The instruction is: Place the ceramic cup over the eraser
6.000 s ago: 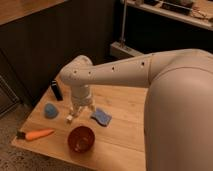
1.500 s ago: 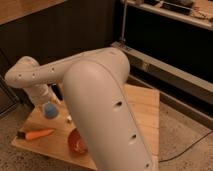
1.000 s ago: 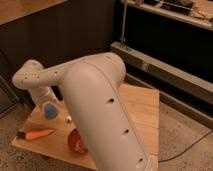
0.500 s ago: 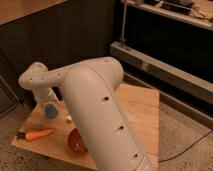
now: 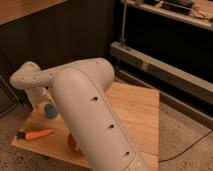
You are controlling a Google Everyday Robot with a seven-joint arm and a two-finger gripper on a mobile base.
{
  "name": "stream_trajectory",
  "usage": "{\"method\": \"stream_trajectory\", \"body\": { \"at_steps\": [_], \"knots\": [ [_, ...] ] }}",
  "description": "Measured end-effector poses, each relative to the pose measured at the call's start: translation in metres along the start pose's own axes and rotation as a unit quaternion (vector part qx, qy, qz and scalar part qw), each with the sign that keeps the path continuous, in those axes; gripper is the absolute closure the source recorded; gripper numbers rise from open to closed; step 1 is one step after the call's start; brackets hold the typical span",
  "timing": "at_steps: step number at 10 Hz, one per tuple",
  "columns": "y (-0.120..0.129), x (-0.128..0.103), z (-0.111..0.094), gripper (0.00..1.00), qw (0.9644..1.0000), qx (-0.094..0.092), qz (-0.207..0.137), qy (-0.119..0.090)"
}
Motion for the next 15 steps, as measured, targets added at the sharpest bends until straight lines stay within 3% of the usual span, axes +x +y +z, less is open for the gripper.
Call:
{"method": "stream_trajectory", "body": {
  "at_steps": [6, 15],
  "knots": [
    [-0.016, -0.004, 0.009, 0.35, 0.9994, 0.030, 0.012, 0.010],
    [-0.020, 0.000, 0.031, 0.35, 0.9995, 0.019, 0.007, 0.025]
  ]
}}
